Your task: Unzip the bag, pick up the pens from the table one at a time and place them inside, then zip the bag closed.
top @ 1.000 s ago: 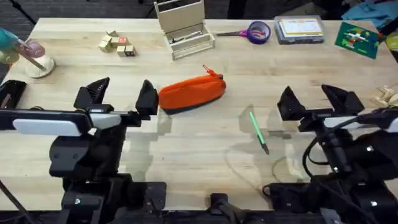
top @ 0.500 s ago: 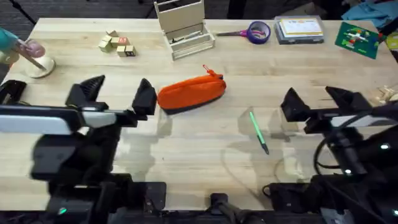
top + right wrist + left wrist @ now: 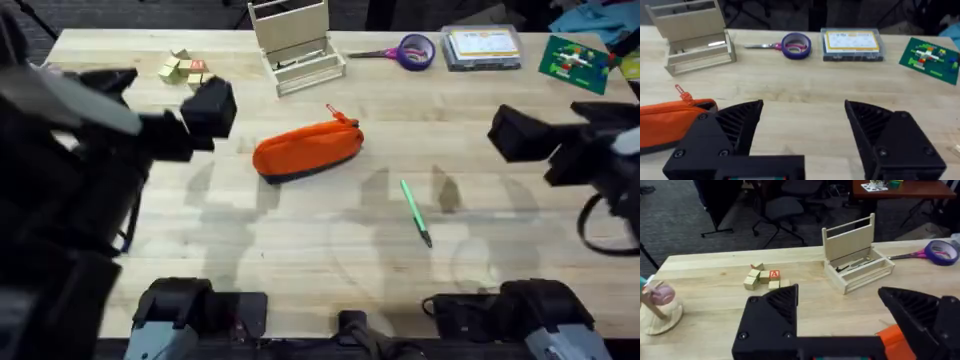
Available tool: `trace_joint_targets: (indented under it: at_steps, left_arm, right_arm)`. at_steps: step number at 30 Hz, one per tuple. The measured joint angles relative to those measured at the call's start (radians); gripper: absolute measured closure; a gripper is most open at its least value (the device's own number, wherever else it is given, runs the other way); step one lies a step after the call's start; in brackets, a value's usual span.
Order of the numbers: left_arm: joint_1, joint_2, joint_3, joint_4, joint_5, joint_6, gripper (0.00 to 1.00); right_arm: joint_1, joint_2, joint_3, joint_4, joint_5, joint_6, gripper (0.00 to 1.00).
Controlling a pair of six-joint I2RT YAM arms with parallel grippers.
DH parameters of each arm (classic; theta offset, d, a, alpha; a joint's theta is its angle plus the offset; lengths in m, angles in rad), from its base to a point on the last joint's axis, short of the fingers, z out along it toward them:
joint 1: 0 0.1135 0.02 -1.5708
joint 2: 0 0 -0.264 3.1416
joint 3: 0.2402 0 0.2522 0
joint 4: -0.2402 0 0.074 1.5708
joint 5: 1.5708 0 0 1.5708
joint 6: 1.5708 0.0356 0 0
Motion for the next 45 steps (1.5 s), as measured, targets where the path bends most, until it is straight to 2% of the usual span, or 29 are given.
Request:
trace_joint_targets:
  at_steps: [4, 7, 14, 23, 26, 31, 35, 41, 45]
  left_arm:
    - [0.0, 0.099, 0.101, -0.052, 0.034, 0.0, 0.007]
    - [0.0, 0.166, 0.185, -0.129, 0.051, 0.0, 0.008]
    - [0.0, 0.291, 0.357, -0.276, 0.068, 0.0, 0.008]
    - [0.0, 0.341, 0.382, -0.334, 0.07, 0.003, 0.007]
    - [0.0, 0.341, 0.382, -0.36, 0.076, 0.027, 0.007]
    - [0.0, 0.341, 0.382, -0.408, 0.121, 0.152, 0.008]
    - [0.0, 0.341, 0.382, -0.46, 0.177, 0.331, 0.007]
    - [0.0, 0.341, 0.382, -0.564, 0.266, 0.673, 0.007]
    - [-0.001, 0.341, 0.382, -0.566, 0.286, 0.799, 0.007]
  right_arm:
    - [0.0, 0.093, 0.115, -0.091, 0.0, 0.0, 0.004]
    - [0.0, 0.145, 0.186, -0.154, 0.0, 0.0, 0.004]
    - [0.0, 0.219, 0.293, -0.244, 0.0, -0.001, 0.004]
    - [0.0, 0.226, 0.302, -0.25, 0.0, -0.001, 0.003]
    - [0.0, 0.226, 0.302, -0.25, 0.0, -0.001, 0.003]
    - [0.0, 0.226, 0.302, -0.25, -0.012, -0.001, 0.003]
    - [0.0, 0.226, 0.302, -0.25, -0.016, -0.001, 0.003]
    - [0.0, 0.226, 0.302, -0.249, -0.016, -0.003, 0.003]
    - [0.0, 0.226, 0.302, -0.248, -0.016, -0.003, 0.003]
